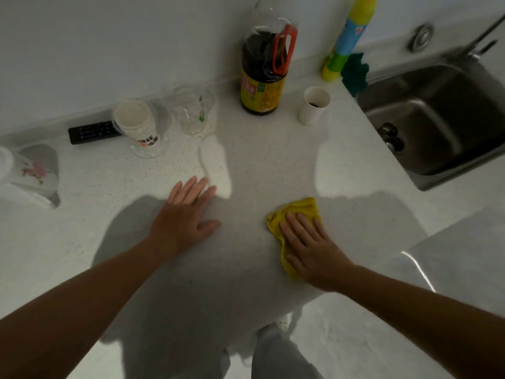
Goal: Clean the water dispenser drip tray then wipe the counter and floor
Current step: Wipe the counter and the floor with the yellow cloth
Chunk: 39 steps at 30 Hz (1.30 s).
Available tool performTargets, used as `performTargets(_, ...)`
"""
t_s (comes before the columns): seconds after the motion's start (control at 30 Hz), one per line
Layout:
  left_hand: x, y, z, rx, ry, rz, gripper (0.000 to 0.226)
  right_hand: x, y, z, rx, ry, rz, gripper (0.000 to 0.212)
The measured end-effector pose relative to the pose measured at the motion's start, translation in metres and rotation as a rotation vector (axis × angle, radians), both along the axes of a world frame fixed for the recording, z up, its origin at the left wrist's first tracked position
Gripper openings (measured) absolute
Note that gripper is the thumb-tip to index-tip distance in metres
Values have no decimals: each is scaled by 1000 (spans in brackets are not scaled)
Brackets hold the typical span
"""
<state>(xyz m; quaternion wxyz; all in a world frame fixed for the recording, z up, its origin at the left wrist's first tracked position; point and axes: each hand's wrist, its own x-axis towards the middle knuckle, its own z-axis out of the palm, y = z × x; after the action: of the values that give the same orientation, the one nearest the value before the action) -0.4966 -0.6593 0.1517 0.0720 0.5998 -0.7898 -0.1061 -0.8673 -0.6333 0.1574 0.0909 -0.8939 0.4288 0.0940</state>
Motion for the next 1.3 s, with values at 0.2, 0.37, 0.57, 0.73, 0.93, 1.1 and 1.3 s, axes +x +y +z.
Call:
performTargets(0.2,3,-1,-6,2,-38,-24,82,93,44,-8,87,-44,-718,78)
performTargets(0.37,5,-3,-14,-18,-36,-8,86,139,-22,-19,100,-138,-1039,81)
performTargets(0.57,6,-4,-18,-47,-28,-8,87,125,-137,-23,41,-76,-718,79)
performTargets(0.73,7,-6,-17,-46,-27,-8,87,83,-205,-3,26,69,46,78)
performTargets(0.93,7,-6,-14,-31,-44,-21,87,57,-193,9,0,143,464,72)
performTargets(1.1,4,-4,-7,2,-46,-24,86,16,-86,14,24,75,359,70)
performTargets(1.3,3,-2,-7,-16,-30,-37,84,7,57,11,124,12,-337,74)
